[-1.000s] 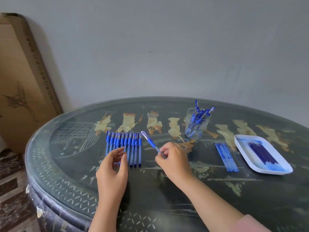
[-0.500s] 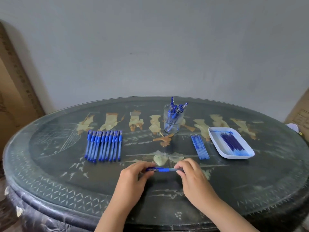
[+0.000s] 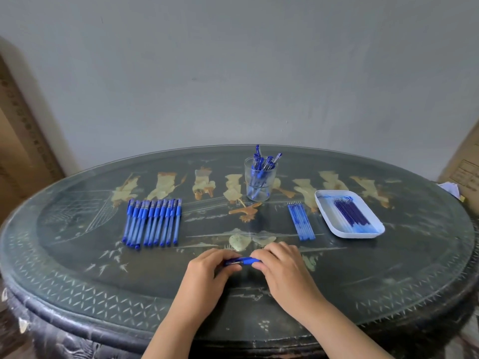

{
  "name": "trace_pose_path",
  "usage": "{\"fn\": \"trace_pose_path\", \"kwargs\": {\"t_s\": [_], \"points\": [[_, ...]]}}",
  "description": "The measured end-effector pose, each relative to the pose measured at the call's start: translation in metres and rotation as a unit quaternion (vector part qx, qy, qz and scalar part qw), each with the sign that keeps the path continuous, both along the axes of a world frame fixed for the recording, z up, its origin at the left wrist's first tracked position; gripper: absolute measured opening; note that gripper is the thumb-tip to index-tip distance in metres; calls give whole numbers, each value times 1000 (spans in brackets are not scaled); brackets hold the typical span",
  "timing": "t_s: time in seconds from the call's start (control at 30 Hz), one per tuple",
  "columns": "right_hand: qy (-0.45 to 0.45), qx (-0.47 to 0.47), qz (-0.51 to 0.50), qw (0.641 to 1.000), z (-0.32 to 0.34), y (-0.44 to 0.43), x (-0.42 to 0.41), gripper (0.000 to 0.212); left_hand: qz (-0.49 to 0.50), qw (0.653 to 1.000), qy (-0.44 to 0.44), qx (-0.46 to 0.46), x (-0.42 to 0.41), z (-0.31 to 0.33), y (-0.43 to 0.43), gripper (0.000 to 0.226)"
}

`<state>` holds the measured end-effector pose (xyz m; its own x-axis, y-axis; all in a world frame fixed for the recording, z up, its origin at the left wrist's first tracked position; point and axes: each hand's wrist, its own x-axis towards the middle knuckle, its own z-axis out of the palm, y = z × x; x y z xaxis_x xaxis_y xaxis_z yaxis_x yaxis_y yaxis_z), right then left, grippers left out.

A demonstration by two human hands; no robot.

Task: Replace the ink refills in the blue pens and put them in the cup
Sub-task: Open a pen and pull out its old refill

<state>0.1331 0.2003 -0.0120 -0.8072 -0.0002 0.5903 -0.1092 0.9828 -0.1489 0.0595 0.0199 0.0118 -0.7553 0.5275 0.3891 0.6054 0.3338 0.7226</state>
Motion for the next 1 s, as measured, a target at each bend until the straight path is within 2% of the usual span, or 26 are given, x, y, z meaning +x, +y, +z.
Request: {"fn": "trace_pose_path", "kwargs": {"t_s": [0.33,0.43,0.5,0.6,0.7,0.8,0.9,1.0], "points": [[19,47,11,999,2,-5,4,18,-4,999,-6,-46,0,-2,3,6],[60,-10,-39,997,4,2,5,13,54,996,-75,-1,-4,1,-3,28],[73,-31,-65,995,4,5,4,10,82,992,-97,27,-7,2,-6,32],[42,12,-61,997,1,0,1,10,73,997,-39,6,-7,-1,-4,22],[43,2,-78,996,2,1,1,12,76,997,-14,-7,-10,-8,0,15],[38,19,-74,996,3,2,2,11,92,994,55,-37,-14,-17,4,9],[28,14,-72,997,1,2,1,13,103,988,85,-72,-16,-21,7,12],[10,11,-69,998,-1,4,0,17,112,987,79,-83,-17,-21,6,18]]}}
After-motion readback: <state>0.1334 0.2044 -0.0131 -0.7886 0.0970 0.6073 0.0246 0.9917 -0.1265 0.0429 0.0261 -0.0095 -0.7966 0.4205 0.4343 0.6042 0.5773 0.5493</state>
